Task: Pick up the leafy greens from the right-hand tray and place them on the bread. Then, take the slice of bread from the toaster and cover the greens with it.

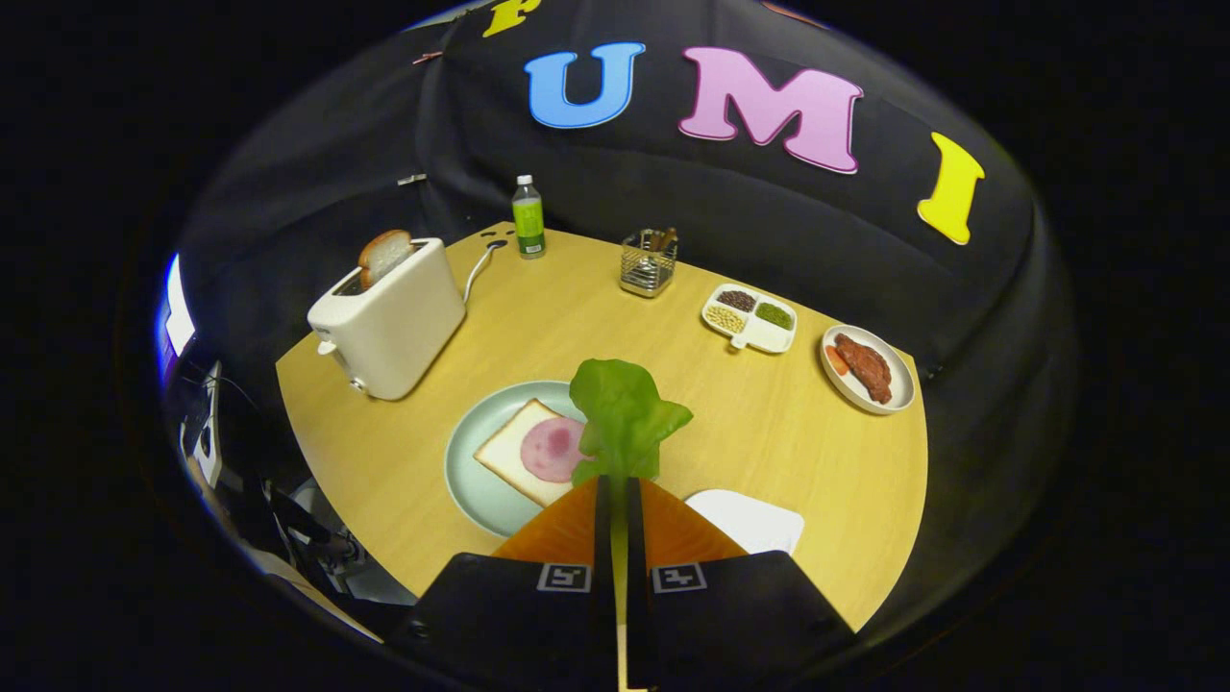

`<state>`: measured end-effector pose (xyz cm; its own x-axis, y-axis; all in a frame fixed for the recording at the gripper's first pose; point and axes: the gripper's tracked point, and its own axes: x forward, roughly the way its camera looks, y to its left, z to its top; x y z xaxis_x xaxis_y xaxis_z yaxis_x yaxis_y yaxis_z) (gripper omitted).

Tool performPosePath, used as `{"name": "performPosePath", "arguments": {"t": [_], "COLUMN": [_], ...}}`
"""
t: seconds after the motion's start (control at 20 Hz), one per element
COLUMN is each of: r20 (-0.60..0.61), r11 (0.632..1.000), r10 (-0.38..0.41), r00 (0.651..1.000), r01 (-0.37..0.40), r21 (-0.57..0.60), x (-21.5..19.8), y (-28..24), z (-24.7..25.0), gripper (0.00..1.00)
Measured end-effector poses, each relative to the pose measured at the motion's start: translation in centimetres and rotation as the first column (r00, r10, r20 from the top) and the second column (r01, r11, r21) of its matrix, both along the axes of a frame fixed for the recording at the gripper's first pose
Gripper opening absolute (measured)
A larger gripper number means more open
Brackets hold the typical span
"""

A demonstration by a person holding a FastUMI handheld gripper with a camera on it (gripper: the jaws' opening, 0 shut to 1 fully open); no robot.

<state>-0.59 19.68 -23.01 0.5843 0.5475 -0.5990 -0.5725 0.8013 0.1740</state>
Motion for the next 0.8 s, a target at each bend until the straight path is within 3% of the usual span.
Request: {"name": "performPosePath", "arguments": {"t": [0.4,0.45,0.6,0.65,0.8], "r20": [-0.034,-0.032,-0.013,-0.011,-0.025], "r11": [0.999,0.999,0.992,0.991,0.989], "r10": [0.045,0.017,-0.092,-0.116,-0.145], "r00": [0.998,0.999,0.996,0.993,0.989], "r01": [-0.045,-0.018,0.09,0.115,0.144], "r21": [-0.014,-0.041,-0.083,-0.072,-0.034], "x": [-0.3,0.3,2.1,2.3,2.4], "y": [8.2,8.0,7.2,7.3,7.4], "z": [-1.0,-1.5,-2.6,-2.4,-1.9], "gripper": [0.08,0.14,0.72,0.81,0.84]}}
